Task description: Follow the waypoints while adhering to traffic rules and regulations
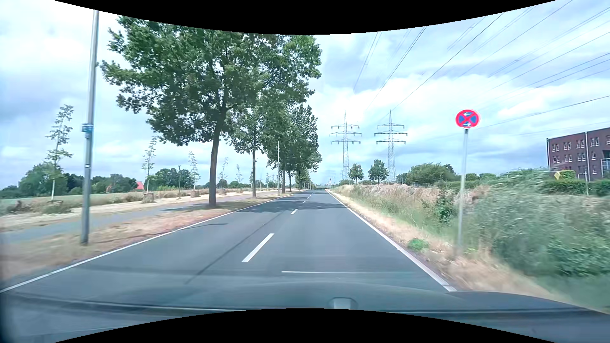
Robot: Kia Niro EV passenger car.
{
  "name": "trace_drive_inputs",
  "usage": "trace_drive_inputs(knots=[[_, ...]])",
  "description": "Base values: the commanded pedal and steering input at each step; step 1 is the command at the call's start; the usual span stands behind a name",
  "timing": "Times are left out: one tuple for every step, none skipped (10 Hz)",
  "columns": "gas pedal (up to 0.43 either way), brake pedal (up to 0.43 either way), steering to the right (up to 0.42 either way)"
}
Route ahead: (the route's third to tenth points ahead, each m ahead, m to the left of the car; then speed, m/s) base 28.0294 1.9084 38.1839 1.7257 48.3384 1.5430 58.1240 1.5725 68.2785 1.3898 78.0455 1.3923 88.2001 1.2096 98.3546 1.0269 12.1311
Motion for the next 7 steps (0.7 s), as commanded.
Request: trace_drive_inputs(knots=[[0.150,0.012,0.002],[0.150,0.012,0.002],[0.150,0.018,0.002],[0.150,0.012,0.002],[0.150,0.012,0.002],[0.150,0.012,0.002],[0.150,0.012,0.002]])
